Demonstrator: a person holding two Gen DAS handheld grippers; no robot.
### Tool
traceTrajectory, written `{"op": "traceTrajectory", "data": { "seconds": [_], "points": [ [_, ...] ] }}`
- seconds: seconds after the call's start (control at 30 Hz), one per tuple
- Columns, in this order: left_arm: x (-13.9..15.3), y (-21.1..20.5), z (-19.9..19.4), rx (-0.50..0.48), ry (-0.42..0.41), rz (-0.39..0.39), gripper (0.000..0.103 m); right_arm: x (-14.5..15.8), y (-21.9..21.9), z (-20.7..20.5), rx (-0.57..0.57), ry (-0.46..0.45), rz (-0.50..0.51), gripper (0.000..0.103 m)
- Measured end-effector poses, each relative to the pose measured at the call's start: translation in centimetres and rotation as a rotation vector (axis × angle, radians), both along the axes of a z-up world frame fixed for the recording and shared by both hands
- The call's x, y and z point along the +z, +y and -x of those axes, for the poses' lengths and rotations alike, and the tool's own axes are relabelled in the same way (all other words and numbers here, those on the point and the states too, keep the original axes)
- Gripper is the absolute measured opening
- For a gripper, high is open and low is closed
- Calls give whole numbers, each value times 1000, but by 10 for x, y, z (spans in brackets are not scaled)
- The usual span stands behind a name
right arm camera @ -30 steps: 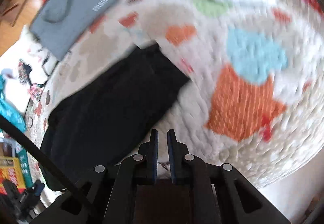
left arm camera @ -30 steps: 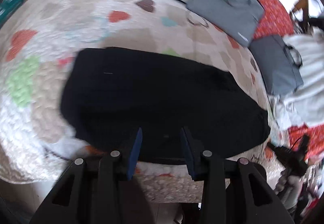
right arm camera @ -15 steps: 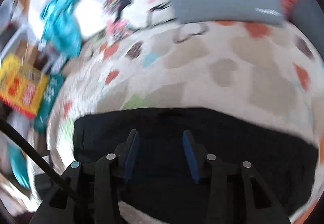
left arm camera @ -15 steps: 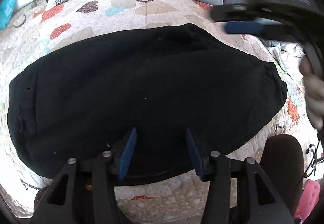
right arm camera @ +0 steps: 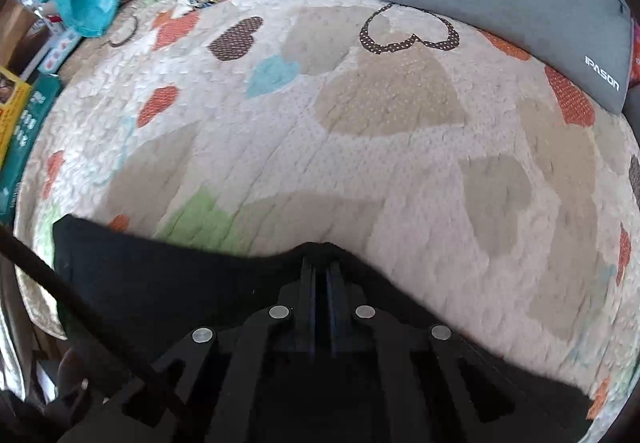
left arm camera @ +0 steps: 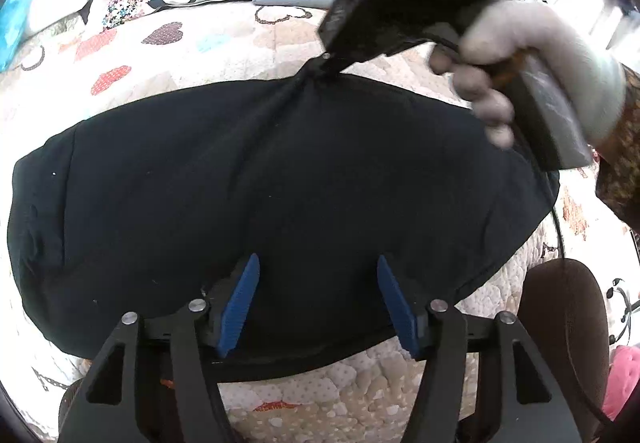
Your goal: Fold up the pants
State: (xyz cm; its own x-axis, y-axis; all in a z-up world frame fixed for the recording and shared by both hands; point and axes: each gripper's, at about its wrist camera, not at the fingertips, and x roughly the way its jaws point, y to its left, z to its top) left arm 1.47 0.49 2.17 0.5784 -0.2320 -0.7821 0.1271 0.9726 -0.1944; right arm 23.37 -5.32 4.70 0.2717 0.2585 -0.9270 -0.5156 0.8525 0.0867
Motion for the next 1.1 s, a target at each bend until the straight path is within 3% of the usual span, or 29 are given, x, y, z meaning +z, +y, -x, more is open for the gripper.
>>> {"op": "traceTrajectory", "data": {
  "seconds": [0.17,0.23,0.3,0.4,0.5,0.57,0.63,0.67,0.77,0.8,0.83,0.87,1.1],
  "points": [
    [1,3,1,2,2,29,61,5,5,-13,-48,-20,11,6],
    [2,3,2,3,1,35,61,19,1,-12,-85,-78,30,12],
    [2,4,2,4,0,41,61,36,-7,-8,-110,-97,-16,15],
    [1,6,-2,10,0,48,61,47,-14,2,-105,3,-158,16],
    [1,6,-3,11,-1,43,62,28,-14,13,-86,177,-286,20],
    [1,6,-2,10,-4,39,62,10,-11,15,-95,224,-270,24],
    [1,5,-1,9,-6,33,62,-10,-10,11,-128,210,-210,19],
    [1,5,-1,9,-7,31,62,-12,-13,6,-144,200,-240,17],
    [1,4,0,8,-9,29,62,-1,-22,-7,-215,109,-229,12],
    [1,4,0,9,-9,30,62,7,-26,-9,-256,37,-156,15],
    [1,4,0,10,-9,31,62,12,-31,-8,-289,-19,-97,31],
    [1,4,1,11,-8,32,62,21,-42,-6,-321,-67,-72,40],
    [2,9,0,15,-1,57,63,66,-183,45,-478,-64,-254,43]
  ]
}}
